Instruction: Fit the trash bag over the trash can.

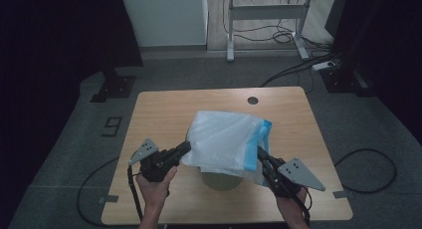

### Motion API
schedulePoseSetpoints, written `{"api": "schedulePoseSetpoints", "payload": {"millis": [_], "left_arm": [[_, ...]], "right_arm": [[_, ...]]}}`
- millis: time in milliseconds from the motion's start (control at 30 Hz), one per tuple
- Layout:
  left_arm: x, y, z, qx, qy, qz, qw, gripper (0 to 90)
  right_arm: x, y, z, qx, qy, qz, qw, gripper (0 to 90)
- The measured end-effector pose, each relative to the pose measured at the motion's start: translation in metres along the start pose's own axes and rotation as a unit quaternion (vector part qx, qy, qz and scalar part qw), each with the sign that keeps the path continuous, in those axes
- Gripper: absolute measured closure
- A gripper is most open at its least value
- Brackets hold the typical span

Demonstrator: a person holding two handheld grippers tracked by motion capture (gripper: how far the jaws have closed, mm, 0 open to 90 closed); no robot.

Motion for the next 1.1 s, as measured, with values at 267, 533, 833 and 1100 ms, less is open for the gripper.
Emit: {"api": "schedulePoseSetpoints", "payload": {"millis": [267, 533, 833, 1100], "left_arm": [[0.009, 0.026, -0.026, 0.033, -0.030, -0.018, 0.9988, 86.8], [0.017, 0.031, -0.028, 0.033, -0.041, -0.028, 0.9982, 86.7], [0.008, 0.016, -0.013, 0.018, -0.021, -0.013, 0.9995, 87.3], [0.009, 0.009, -0.008, 0.018, -0.020, 0.001, 0.9996, 86.5]], "right_arm": [[-0.049, 0.020, -0.009, 0.030, 0.046, 0.013, 0.9984, 88.9], [-0.063, 0.016, -0.015, 0.025, 0.054, 0.015, 0.9981, 86.5], [-0.031, 0.015, -0.011, 0.013, 0.016, -0.001, 0.9998, 68.9], [-0.027, 0.001, -0.008, -0.015, 0.012, 0.012, 0.9997, 68.5]]}}
Point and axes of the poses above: each handheld gripper's, and its own axes: z roughly backward along the jaws, x roughly out of its underside, y roughly to its right, the point moved 10 cm from there along -z, roughly forward along the jaws, and after that the axes turned 14 degrees about y, right-handed, at the moved point
